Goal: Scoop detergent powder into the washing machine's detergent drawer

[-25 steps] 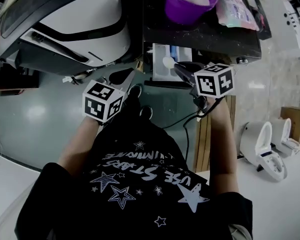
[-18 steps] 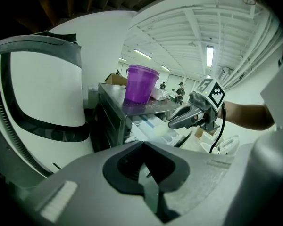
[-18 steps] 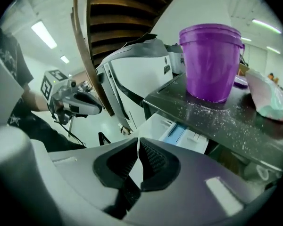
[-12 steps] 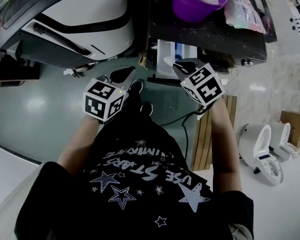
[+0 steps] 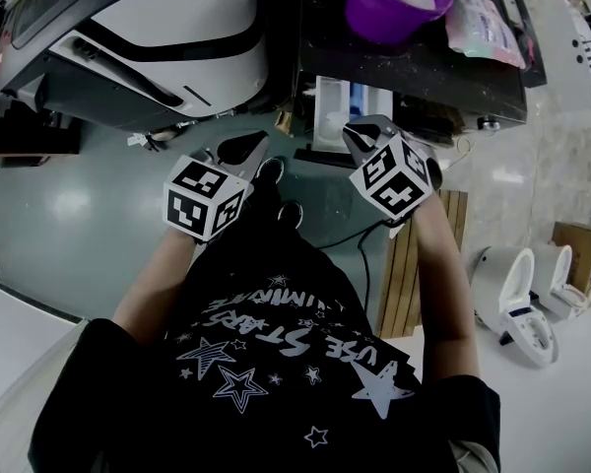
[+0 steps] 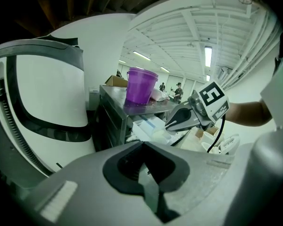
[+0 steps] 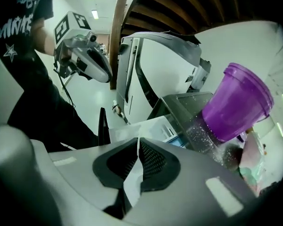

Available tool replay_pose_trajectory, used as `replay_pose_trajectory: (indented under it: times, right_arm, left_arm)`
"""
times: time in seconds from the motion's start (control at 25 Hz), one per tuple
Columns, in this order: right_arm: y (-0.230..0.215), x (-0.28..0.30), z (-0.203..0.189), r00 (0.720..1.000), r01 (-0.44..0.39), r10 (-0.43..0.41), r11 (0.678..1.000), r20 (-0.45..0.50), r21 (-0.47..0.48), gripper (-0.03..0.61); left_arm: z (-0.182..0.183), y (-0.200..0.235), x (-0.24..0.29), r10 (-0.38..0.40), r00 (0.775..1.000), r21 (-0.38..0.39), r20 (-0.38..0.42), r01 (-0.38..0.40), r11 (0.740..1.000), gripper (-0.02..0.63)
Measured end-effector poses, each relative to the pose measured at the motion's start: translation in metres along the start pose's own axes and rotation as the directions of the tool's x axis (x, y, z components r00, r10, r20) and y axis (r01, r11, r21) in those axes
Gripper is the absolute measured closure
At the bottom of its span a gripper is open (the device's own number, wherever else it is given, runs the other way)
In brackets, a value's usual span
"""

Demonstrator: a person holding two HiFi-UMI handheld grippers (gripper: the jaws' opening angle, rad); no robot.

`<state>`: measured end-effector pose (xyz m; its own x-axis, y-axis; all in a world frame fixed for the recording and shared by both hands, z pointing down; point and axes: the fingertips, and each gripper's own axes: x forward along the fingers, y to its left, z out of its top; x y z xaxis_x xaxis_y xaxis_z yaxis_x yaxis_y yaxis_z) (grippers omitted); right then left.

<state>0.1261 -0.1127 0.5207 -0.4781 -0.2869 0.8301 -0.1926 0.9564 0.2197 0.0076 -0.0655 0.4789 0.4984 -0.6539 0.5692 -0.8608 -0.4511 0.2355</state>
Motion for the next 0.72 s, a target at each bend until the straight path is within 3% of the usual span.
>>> replay_pose_trajectory:
  times: [0.4,0.6,0.72]
  right_arm:
    - [0.001,-0.002,0.006,0.989,0.144,-0.143,0.963,0.022,-0.226,0.541]
    - [0.000,-0.004,0.007,0.968,0.245,-0.246,0.912,0.038,-0.330,0.541]
    - [0.000,-0.006,0.009,0.953,0.294,-0.300,0.865,0.049,-0.408,0.541]
  left_arm:
    - [-0.004,-0.006,-0.006,0.004,1.000,0.004,0.011,-0.004,1.000,0.612]
    - [-0.002,-0.007,-0.010,0.024,0.999,0.020,0.026,-0.024,1.000,0.612]
    - [-0.001,-0.010,-0.014,0.041,0.999,0.056,0.029,-0.043,0.998,0.612]
